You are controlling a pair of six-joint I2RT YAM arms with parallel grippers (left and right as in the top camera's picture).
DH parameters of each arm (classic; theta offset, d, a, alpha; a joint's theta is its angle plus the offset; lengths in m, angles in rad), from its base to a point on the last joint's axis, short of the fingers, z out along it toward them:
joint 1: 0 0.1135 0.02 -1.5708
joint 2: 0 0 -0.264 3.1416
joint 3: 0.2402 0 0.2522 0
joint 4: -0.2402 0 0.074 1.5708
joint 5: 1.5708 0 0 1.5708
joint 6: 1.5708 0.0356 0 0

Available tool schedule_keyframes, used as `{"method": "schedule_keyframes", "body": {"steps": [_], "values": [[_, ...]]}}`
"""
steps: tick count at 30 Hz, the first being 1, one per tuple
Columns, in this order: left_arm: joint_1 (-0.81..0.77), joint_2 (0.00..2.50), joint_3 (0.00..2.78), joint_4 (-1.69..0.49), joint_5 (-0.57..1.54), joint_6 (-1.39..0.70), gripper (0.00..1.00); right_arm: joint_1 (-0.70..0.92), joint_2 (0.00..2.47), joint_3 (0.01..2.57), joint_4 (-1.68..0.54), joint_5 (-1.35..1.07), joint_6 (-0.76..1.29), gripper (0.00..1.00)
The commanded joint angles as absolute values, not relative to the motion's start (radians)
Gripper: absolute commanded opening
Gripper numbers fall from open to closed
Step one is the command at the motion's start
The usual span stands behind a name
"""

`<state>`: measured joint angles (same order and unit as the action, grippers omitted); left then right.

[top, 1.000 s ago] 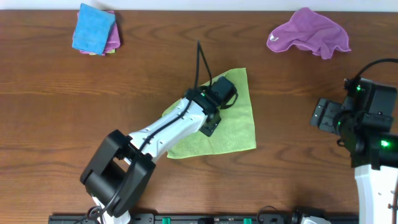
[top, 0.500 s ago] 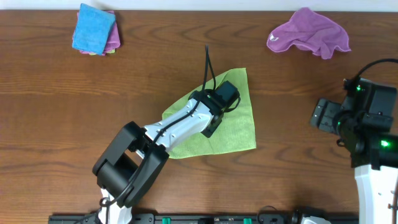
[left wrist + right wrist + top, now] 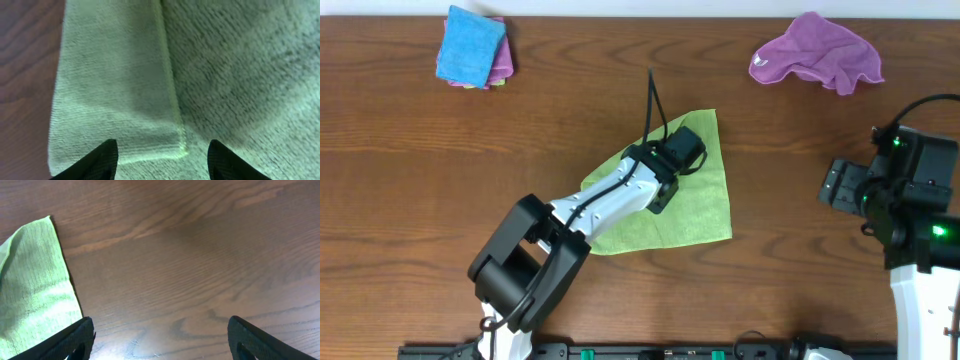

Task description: Fold the cloth

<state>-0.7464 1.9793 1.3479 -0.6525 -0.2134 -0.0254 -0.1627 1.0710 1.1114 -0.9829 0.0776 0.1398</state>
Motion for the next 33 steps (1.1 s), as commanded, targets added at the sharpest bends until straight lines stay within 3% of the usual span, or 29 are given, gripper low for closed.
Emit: {"method": "schedule_keyframes", "body": {"steps": [1,26,33], "values": [[-0.733,1.991,1.342,-0.649,-0.255,-0.021,0.58,-0.171,1.064,1.111,-0.986,0.07,0.133,0.85],[-0.734,2.027,1.343,-0.733,-0.262,0.001,0.47,-0.171,1.065,1.111,-0.985,0.071,0.133,0.84],[-0.734,2.027,1.344,-0.739,-0.215,-0.001,0.48,-0.171,1.066,1.111,-0.984,0.071,0.133,0.85]]}}
